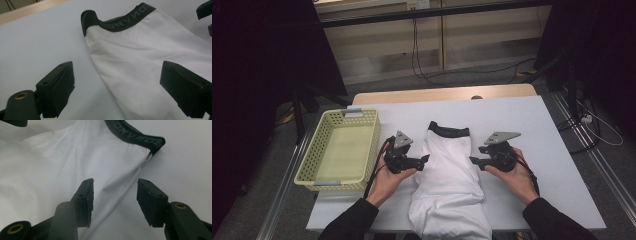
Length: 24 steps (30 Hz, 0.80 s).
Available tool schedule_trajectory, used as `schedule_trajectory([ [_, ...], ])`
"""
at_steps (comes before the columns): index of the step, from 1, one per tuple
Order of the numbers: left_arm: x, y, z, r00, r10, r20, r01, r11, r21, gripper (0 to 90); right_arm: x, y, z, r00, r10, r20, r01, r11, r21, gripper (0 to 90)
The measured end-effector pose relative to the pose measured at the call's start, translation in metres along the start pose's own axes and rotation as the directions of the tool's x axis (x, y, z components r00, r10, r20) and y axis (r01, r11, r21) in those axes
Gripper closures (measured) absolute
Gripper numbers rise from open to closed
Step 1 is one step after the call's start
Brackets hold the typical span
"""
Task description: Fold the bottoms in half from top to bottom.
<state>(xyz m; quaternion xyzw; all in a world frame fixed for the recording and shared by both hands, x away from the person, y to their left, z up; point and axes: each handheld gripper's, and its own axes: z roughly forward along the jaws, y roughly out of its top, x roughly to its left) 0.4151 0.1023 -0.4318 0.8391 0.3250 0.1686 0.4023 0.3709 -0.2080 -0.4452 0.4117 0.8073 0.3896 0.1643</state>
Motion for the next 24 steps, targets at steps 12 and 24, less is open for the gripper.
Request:
schedule_trajectory([
  [12, 0.023, 0.016, 0.032, 0.9976, -0.012, -0.068, 0.011, 0.9997, -0.022, 13.5, -0.026, 0.026, 0.027, 0.9968, 0.005, 0.08, -0.004, 1.0, -0.013, 58.6],
  [24, 0.04, 0.035, 0.066, 0.9929, -0.059, -0.103, 0.059, 0.9982, -0.004, 30.0, -0.052, 0.049, 0.065, 0.993, 0.072, 0.094, -0.075, 0.997, 0.029, 62.9],
])
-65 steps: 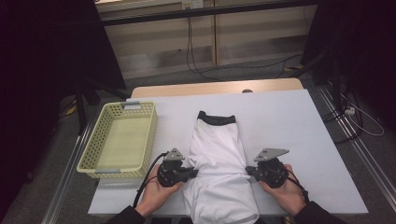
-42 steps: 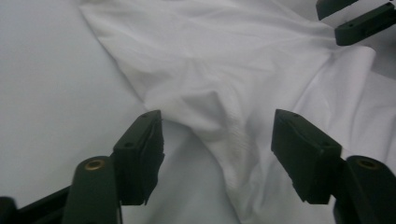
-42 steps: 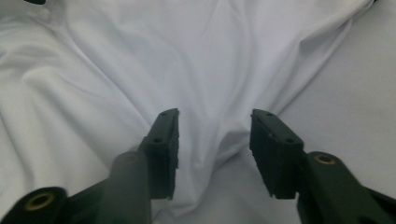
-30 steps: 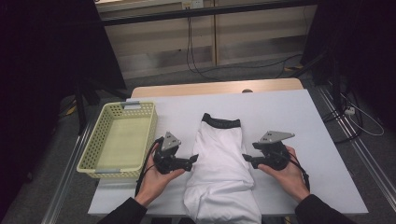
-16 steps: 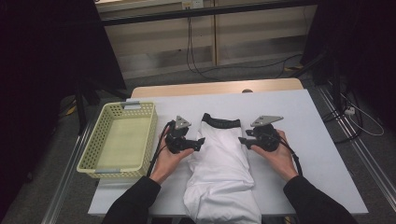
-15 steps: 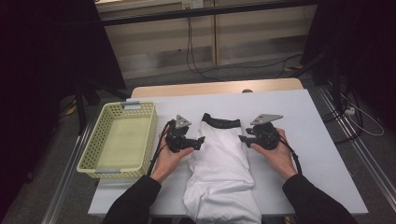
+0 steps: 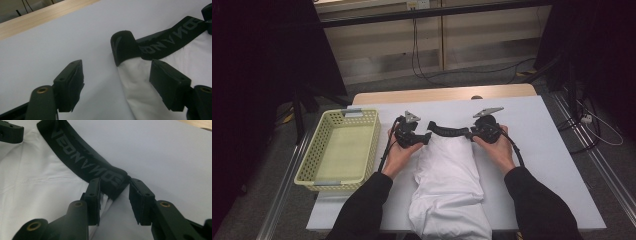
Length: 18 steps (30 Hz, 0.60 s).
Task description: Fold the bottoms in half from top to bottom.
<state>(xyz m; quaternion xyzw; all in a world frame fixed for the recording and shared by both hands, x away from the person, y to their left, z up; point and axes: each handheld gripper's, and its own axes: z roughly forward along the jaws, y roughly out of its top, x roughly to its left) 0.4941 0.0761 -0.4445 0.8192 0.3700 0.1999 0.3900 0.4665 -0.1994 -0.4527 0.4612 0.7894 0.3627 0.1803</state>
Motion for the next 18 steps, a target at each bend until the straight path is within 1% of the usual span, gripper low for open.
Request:
schedule_trajectory([
  [1, 0.001, 0.001, 0.002, 1.0, 0.0, -0.004, 0.0, 1.0, 0.004, 32.8, -0.001, 0.001, 0.003, 1.0, 0.002, 0.0, -0.002, 1.0, 0.005, 64.2],
  [2, 0.003, 0.001, 0.004, 0.9998, 0.015, -0.014, -0.015, 0.9998, 0.012, 35.3, -0.001, 0.001, 0.005, 1.0, 0.007, -0.001, -0.007, 1.0, 0.012, 64.1],
  [4, 0.006, 0.002, 0.007, 0.9999, 0.006, -0.01, -0.006, 0.9996, 0.029, 38.6, -0.003, 0.002, 0.009, 0.9999, 0.014, 0.001, -0.014, 1.0, 0.016, 64.5],
  [5, 0.007, 0.002, 0.009, 1.0, -0.003, -0.007, 0.003, 0.9996, 0.028, 41.8, -0.003, 0.001, 0.011, 0.9998, 0.018, 0.004, -0.018, 1.0, 0.022, 64.9],
  [6, 0.008, 0.002, 0.01, 1.0, -0.002, -0.007, 0.002, 0.9994, 0.033, 45.6, -0.003, 0.001, 0.013, 0.9998, 0.02, 0.003, -0.02, 0.999, 0.025, 65.1],
  [7, 0.009, 0.001, 0.013, 0.9997, -0.02, -0.014, 0.02, 0.9993, 0.03, 45.9, -0.003, 0.0, 0.015, 0.9998, 0.021, 0.002, -0.021, 0.999, 0.031, 64.7],
  [8, 0.011, 0.001, 0.014, 0.9994, -0.035, -0.005, 0.035, 0.9988, 0.033, 48.0, -0.004, -0.001, 0.016, 0.9996, 0.028, -0.002, -0.028, 0.999, 0.028, 64.4],
  [9, 0.013, 0.0, 0.015, 0.9997, -0.023, -0.01, 0.023, 0.9989, 0.042, 50.3, -0.004, -0.001, 0.016, 0.9994, 0.036, -0.005, -0.036, 0.999, 0.028, 63.1],
  [10, 0.013, 0.0, 0.016, 0.9995, -0.032, -0.003, 0.032, 0.9982, 0.051, 50.6, -0.005, 0.0, 0.016, 0.9993, 0.037, -0.006, -0.037, 0.999, 0.031, 61.0],
  [11, 0.014, -0.001, 0.017, 0.9995, -0.029, -0.009, 0.029, 0.9981, 0.055, 50.4, -0.007, 0.0, 0.016, 0.9992, 0.04, -0.003, -0.04, 0.999, 0.031, 59.0],
  [12, 0.014, -0.001, 0.018, 0.9991, -0.041, -0.004, 0.041, 0.9977, 0.053, 50.1, -0.008, 0.0, 0.016, 0.9987, 0.05, -0.01, -0.05, 0.998, 0.033, 57.8],
  [13, 0.015, -0.002, 0.019, 0.9993, -0.036, -0.009, 0.036, 0.998, 0.053, 48.9, -0.009, 0.001, 0.016, 0.9983, 0.058, -0.013, -0.057, 0.998, 0.04, 54.9],
  [15, 0.016, -0.003, 0.02, 0.9986, -0.051, -0.012, 0.051, 0.9972, 0.055, 48.8, -0.011, 0.004, 0.016, 0.9973, 0.073, -0.01, -0.073, 0.997, 0.041, 51.6],
  [17, 0.016, -0.004, 0.021, 0.9985, -0.054, -0.011, 0.054, 0.9966, 0.061, 47.9, -0.013, 0.006, 0.015, 0.997, 0.076, -0.014, -0.075, 0.997, 0.03, 49.7],
  [18, 0.016, -0.004, 0.022, 0.9988, -0.047, -0.011, 0.048, 0.9967, 0.065, 47.5, -0.013, 0.007, 0.016, 0.9972, 0.075, -0.009, -0.074, 0.997, 0.035, 47.7],
])
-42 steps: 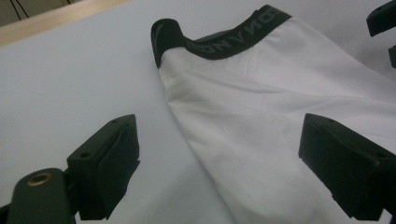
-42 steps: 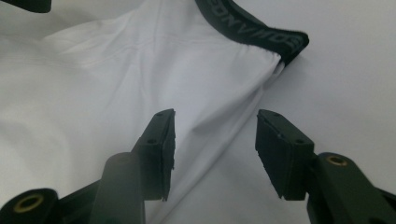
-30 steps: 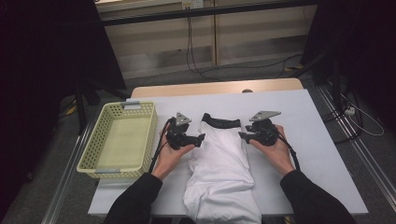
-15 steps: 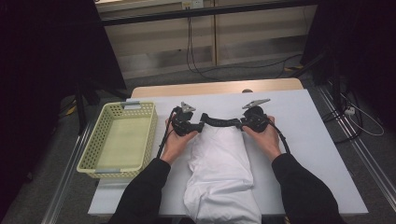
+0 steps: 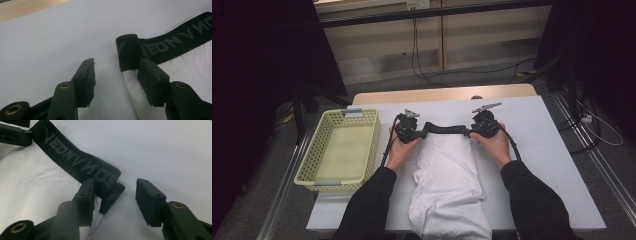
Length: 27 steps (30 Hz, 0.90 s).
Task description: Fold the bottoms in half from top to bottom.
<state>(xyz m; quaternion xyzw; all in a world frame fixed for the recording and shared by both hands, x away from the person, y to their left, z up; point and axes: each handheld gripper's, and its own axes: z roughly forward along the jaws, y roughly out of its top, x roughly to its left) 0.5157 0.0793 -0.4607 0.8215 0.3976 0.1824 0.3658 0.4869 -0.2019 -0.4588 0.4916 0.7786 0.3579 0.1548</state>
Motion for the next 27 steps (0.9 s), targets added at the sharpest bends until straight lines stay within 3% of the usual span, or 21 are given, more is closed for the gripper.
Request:
schedule_trajectory([
  [2, 0.0, 0.0, 0.001, 1.0, 0.002, 0.0, -0.002, 1.0, 0.003, 47.2, 0.0, 0.0, 0.002, 1.0, 0.005, 0.007, -0.005, 1.0, -0.005, 46.4],
  [4, 0.0, -0.001, 0.002, 1.0, -0.001, -0.003, 0.001, 1.0, -0.003, 46.2, 0.0, -0.001, 0.002, 0.9995, 0.029, -0.015, -0.029, 0.999, -0.02, 50.0],
  [8, 0.001, -0.002, 0.002, 0.9999, -0.012, 0.001, 0.012, 0.9999, -0.005, 44.2, 0.001, -0.003, 0.006, 0.9979, 0.051, -0.04, -0.051, 0.999, 0.007, 59.3],
  [13, 0.004, -0.003, 0.003, 0.9995, -0.028, -0.012, 0.028, 0.9996, -0.01, 33.7, 0.004, -0.003, 0.005, 0.9979, 0.04, -0.052, -0.039, 0.999, 0.024, 63.2],
  [16, 0.006, -0.003, 0.002, 0.9994, -0.034, 0.006, 0.034, 0.9993, -0.013, 29.3, 0.004, -0.004, 0.005, 0.9976, 0.043, -0.054, -0.042, 0.999, 0.026, 66.1],
  [18, 0.008, -0.002, 0.001, 0.999, -0.041, 0.017, 0.041, 0.9991, -0.013, 26.8, 0.003, -0.004, 0.005, 0.9954, 0.054, -0.079, -0.053, 0.998, 0.023, 72.7],
  [20, 0.009, -0.002, 0.002, 0.9973, -0.063, 0.038, 0.064, 0.9978, -0.019, 25.8, 0.003, -0.004, 0.006, 0.9944, 0.062, -0.086, -0.06, 0.998, 0.019, 75.5],
  [25, 0.009, 0.003, 0.002, 0.9963, -0.066, 0.054, 0.068, 0.9974, -0.025, 36.2, 0.005, -0.003, 0.005, 0.9956, 0.055, -0.075, -0.055, 0.998, 0.006, 81.7],
  [27, 0.01, 0.007, 0.002, 0.991, -0.103, 0.086, 0.105, 0.9941, -0.027, 43.9, 0.005, -0.003, 0.005, 0.9961, 0.051, -0.072, -0.051, 0.999, 0.007, 81.9],
])
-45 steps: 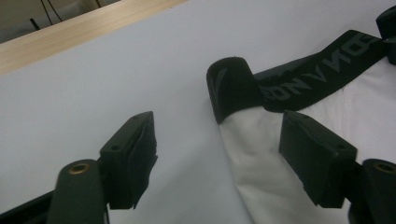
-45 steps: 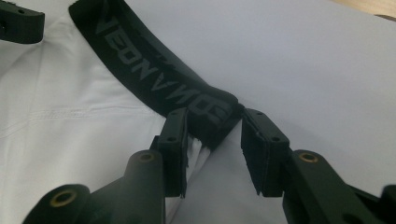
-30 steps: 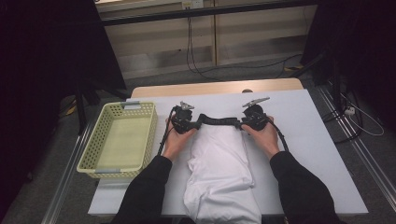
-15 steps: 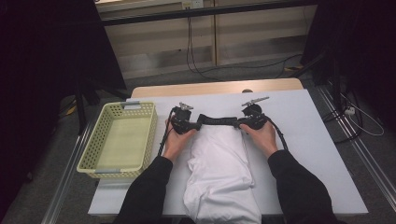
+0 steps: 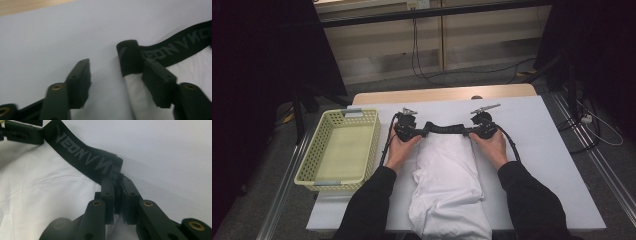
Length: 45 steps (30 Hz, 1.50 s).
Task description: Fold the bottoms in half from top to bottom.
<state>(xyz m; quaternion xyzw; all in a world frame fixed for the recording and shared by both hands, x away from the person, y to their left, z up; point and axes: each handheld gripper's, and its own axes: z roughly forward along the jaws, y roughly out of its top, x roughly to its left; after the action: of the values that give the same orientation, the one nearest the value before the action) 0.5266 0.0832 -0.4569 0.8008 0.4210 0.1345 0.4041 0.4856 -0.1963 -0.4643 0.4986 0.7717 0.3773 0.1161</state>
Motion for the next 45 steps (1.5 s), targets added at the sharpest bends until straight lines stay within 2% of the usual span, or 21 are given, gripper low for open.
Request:
schedule_trajectory([
  [5, 0.0, 0.006, 0.002, 0.9994, 0.006, 0.035, -0.007, 0.9997, 0.024, 56.4, 0.001, 0.0, 0.0, 0.9999, -0.011, 0.008, 0.011, 1.0, -0.001, 81.9],
  [9, 0.004, 0.002, 0.011, 0.9985, 0.001, 0.055, -0.006, 0.9972, 0.074, 57.8, 0.002, 0.0, 0.0, 0.9995, -0.027, 0.016, 0.027, 1.0, 0.001, 81.7],
  [11, 0.006, 0.001, 0.012, 0.9975, -0.023, 0.067, 0.018, 0.9972, 0.072, 57.8, 0.003, 0.0, 0.0, 0.9994, -0.03, 0.02, 0.03, 1.0, 0.002, 81.7],
  [13, 0.006, 0.001, 0.012, 0.9979, -0.007, 0.065, 0.002, 0.9972, 0.075, 57.7, 0.002, 0.0, 0.0, 0.9995, -0.028, 0.018, 0.028, 1.0, 0.002, 81.7],
  [17, 0.003, 0.002, 0.013, 0.9953, -0.03, 0.092, 0.022, 0.9957, 0.09, 57.7, 0.003, 0.0, 0.0, 0.9993, -0.03, 0.022, 0.03, 1.0, 0.002, 81.8],
  [20, -0.002, 0.002, 0.014, 0.9947, -0.023, 0.1, 0.014, 0.9962, 0.086, 62.1, 0.003, 0.0, 0.0, 0.9993, -0.032, 0.019, 0.032, 0.999, 0.002, 81.8],
  [22, -0.003, 0.001, 0.015, 0.9928, -0.033, 0.115, 0.023, 0.9959, 0.088, 69.1, 0.003, 0.0, 0.0, 0.9992, -0.034, 0.02, 0.034, 0.999, 0.001, 81.9],
  [29, -0.003, -0.001, 0.013, 0.9937, -0.035, 0.106, 0.028, 0.9971, 0.07, 81.0, 0.003, 0.001, -0.001, 0.9992, -0.036, 0.019, 0.037, 0.999, -0.012, 82.5],
  [31, -0.003, -0.001, 0.013, 0.9936, -0.044, 0.104, 0.037, 0.997, 0.068, 82.2, 0.005, 0.001, -0.002, 0.9989, -0.039, 0.023, 0.04, 0.999, -0.022, 82.7],
  [34, -0.003, 0.0, 0.01, 0.9943, -0.028, 0.103, 0.022, 0.998, 0.059, 83.1, 0.005, 0.003, -0.004, 0.9991, -0.036, 0.022, 0.037, 0.998, -0.041, 82.9],
  [38, -0.004, 0.007, 0.005, 0.9948, -0.023, 0.1, 0.023, 0.9997, -0.003, 83.5, 0.005, 0.007, -0.011, 0.9994, -0.03, 0.015, 0.031, 0.996, -0.088, 83.1],
  [41, -0.005, 0.014, 0.0, 0.9948, -0.012, 0.101, 0.015, 0.9995, -0.028, 83.5, 0.005, 0.012, -0.018, 0.9995, -0.025, 0.019, 0.027, 0.993, -0.118, 83.1],
  [44, -0.005, 0.023, -0.006, 0.9951, -0.018, 0.097, 0.026, 0.9971, -0.071, 83.6, 0.004, 0.017, -0.025, 0.9996, -0.02, 0.021, 0.023, 0.989, -0.148, 83.1],
  [45, -0.004, 0.026, -0.008, 0.9953, -0.009, 0.097, 0.016, 0.9972, -0.074, 83.6, 0.005, 0.019, -0.027, 0.9995, -0.021, 0.023, 0.025, 0.987, -0.156, 83.1],
])
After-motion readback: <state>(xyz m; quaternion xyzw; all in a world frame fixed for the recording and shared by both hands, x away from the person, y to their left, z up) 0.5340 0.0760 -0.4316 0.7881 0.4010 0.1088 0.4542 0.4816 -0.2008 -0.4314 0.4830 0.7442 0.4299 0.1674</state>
